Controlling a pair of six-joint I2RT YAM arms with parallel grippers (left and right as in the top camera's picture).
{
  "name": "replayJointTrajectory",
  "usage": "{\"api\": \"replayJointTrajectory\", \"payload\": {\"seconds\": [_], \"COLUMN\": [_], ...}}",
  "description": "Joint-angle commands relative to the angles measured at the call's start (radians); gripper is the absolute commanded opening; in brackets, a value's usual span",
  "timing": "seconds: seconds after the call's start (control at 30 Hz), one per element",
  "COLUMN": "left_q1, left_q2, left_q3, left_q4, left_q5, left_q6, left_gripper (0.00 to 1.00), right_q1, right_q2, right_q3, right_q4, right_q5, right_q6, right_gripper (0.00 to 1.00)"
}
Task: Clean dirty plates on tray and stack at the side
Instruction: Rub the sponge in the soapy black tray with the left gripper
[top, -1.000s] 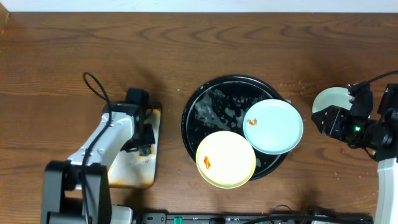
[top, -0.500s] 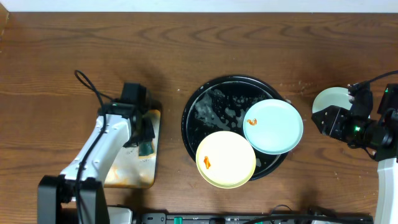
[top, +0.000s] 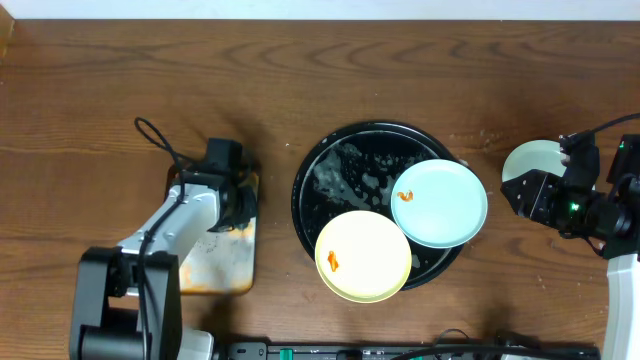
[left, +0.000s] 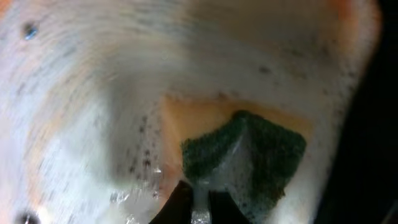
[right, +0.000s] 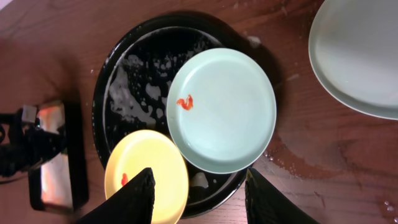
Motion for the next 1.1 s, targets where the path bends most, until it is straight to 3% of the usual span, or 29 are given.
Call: {"api": "replayJointTrajectory", "payload": {"seconds": [0.0,0.13,0.27,0.4,0.5,0.67,0.8,1.07], "left_q1": [-0.005,-0.005,-0.005,-0.005,-0.005,-0.005,-0.005,-0.005], "left_q2": [0.076,0.074,0.069,0.038,0.007,-0.005,-0.026,-0.089], "left_q3": [-0.029,0.007,0.069,0.149,0.162,0.162,0.163,0.163], "left_q4": [0.027,0.024,-0.083,-0.227,-0.253,-0.253,-0.278,-0.285], "left_q5": [0.015,0.015,0.015,0.014,0.014,0.015,0.015,0.016], "left_q6": [-0.002,-0.001,-0.001,0.019,0.021,0.021,0.022,0.123], "left_gripper": [0.08,0.08,0.09,0.41,0.48,0.49,0.40,0.40], "right_q1": [0.008,0.008,0.008,0.008,0.008,0.008,0.008,0.008], "right_q2": [-0.002,-0.002,-0.002,-0.002,-0.002,-0.002,-0.002,-0.002], "right_q3": [-0.007,-0.007,-0.007,-0.007,-0.007,-0.007,-0.007,-0.007], "right_q4": [-0.001,0.002,-0.005,-0.001,0.002,0.002,0.002,0.015], "right_q5": [-0.018,-0.018,-0.018,-0.018,-0.018,-0.018,-0.018,-0.018], "right_q6": [-0.013,-0.013,-0.013,-0.013,-0.013,-0.013,-0.013,-0.013], "right_gripper": [0.45,0.45,0.45,0.45,0.45,0.45,0.45,0.45]}}
